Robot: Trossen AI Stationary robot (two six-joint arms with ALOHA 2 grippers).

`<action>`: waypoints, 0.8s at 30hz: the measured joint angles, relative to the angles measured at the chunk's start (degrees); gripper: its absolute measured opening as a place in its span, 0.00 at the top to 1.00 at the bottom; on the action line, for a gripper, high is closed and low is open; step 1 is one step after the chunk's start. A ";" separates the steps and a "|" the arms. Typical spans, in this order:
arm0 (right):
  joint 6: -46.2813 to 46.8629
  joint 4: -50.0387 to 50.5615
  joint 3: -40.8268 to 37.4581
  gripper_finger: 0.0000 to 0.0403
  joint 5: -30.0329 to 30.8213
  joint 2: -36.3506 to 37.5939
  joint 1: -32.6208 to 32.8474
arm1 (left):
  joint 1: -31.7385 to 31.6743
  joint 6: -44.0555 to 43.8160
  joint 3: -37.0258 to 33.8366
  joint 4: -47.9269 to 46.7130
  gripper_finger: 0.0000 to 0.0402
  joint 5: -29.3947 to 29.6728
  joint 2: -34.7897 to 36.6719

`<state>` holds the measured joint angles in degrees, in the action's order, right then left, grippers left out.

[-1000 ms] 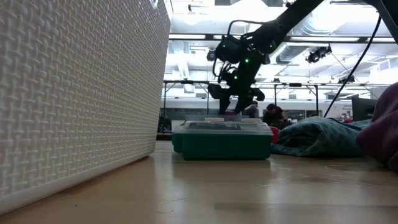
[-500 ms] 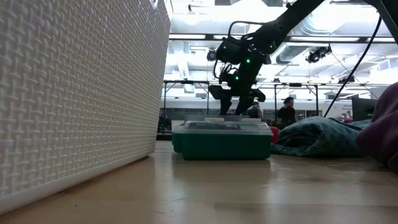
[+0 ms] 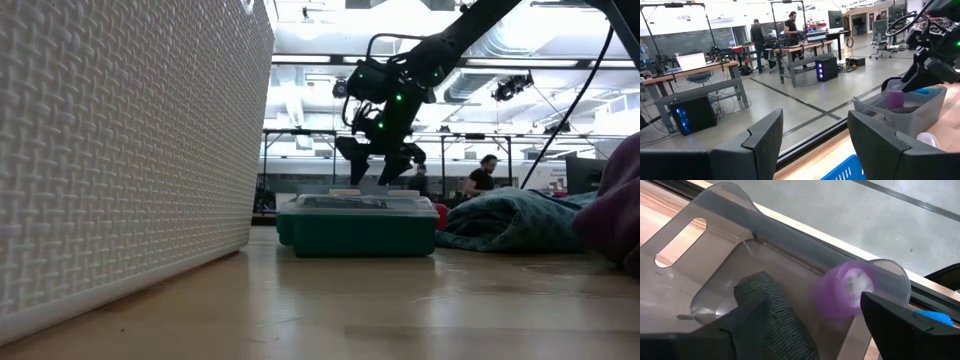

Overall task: Pick & place medical supplies in basket/bin
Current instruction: Put the purple bandage into the black bin, then put the blue bandage into the black bin

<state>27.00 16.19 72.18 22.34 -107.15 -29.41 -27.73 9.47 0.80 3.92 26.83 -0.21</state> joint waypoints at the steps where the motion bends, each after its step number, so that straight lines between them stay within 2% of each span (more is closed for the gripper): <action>1: 0.00 -0.05 0.00 0.24 0.01 0.00 0.00 | 0.00 0.00 0.00 0.00 0.46 0.02 0.00; 15: -0.91 -2.17 -0.02 0.26 -0.20 0.26 0.00 | -0.02 0.00 0.00 0.00 0.46 0.00 0.00; 24: -6.28 -3.32 -0.02 0.26 0.01 6.55 -1.52 | -0.01 0.00 0.00 0.00 0.46 0.02 -0.01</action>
<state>20.72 12.87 72.16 22.35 -100.60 -30.93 -27.74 9.47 0.80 3.92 26.85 -0.22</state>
